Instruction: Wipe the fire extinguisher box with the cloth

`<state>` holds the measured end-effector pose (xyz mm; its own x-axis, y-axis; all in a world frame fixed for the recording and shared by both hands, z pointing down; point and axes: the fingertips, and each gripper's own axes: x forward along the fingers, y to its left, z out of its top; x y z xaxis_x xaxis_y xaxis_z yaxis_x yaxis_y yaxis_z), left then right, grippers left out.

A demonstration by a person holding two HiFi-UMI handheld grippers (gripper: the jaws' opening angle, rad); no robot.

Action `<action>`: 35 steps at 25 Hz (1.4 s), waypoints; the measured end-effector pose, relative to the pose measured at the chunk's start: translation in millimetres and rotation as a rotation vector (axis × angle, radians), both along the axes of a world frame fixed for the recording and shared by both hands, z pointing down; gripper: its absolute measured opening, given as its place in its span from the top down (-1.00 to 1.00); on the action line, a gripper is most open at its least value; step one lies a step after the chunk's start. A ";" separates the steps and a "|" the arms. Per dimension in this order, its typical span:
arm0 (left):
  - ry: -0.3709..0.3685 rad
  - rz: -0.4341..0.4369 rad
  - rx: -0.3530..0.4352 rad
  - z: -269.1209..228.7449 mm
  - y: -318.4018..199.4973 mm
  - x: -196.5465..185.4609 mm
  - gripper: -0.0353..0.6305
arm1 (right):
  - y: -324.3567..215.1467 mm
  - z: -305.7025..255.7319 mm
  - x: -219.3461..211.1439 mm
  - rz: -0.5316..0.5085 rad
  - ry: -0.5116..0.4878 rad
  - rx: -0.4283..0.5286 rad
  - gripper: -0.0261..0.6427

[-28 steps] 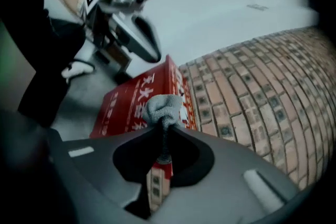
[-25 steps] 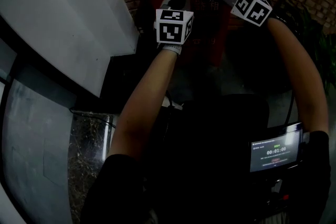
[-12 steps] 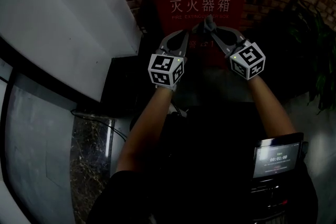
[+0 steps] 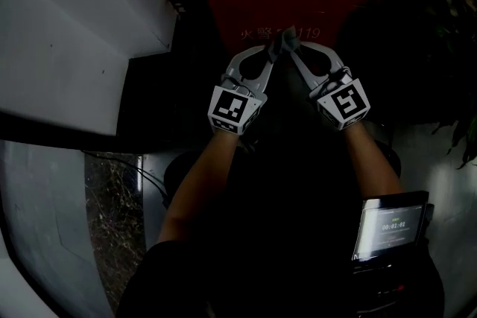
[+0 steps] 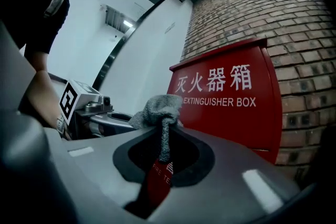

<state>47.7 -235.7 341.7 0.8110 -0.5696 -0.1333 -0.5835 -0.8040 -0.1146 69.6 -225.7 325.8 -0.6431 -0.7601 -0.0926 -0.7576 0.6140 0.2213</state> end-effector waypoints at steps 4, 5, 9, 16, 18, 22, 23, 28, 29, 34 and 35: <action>0.052 -0.005 -0.049 10.2 -15.0 -3.7 0.89 | -8.6 11.4 8.7 0.023 -0.047 -0.029 0.82; 0.050 -0.005 -0.051 13.8 -17.6 -3.0 0.89 | -10.8 14.4 10.3 0.026 -0.054 -0.036 0.82; 0.062 0.001 -0.085 26.3 -24.4 -5.6 0.89 | -17.9 32.4 10.4 0.024 -0.037 -0.050 0.82; 0.020 0.002 -0.083 32.9 -19.8 -6.1 0.89 | -9.2 42.4 3.5 0.029 -0.028 -0.057 0.82; 0.018 0.004 -0.099 37.2 -17.1 -6.6 0.89 | -6.0 46.0 3.0 0.036 -0.032 -0.063 0.82; 0.002 -0.001 -0.104 39.9 -12.7 -8.6 0.89 | -1.0 47.7 5.9 0.055 -0.042 -0.066 0.82; 0.000 -0.004 -0.104 39.0 -11.9 -9.7 0.89 | -0.2 46.9 7.1 0.061 -0.044 -0.064 0.82; 0.029 -0.029 -0.151 41.6 -13.4 -20.1 0.89 | 2.5 43.4 8.4 0.073 -0.056 -0.054 0.82; 0.032 -0.035 -0.156 42.3 -14.7 -21.7 0.89 | 2.7 43.3 8.7 0.076 -0.054 -0.053 0.82; 0.050 -0.056 -0.166 43.3 -16.7 -24.2 0.89 | 2.8 38.0 15.3 0.084 -0.081 -0.015 0.82; 0.055 -0.057 -0.169 43.7 -16.2 -24.0 0.89 | 3.5 37.7 15.9 0.083 -0.083 -0.011 0.82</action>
<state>23.8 -251.9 385.4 0.7709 -0.6325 -0.0749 -0.6304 -0.7745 0.0524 85.4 -222.2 363.5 -0.5686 -0.8115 -0.1345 -0.8213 0.5507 0.1490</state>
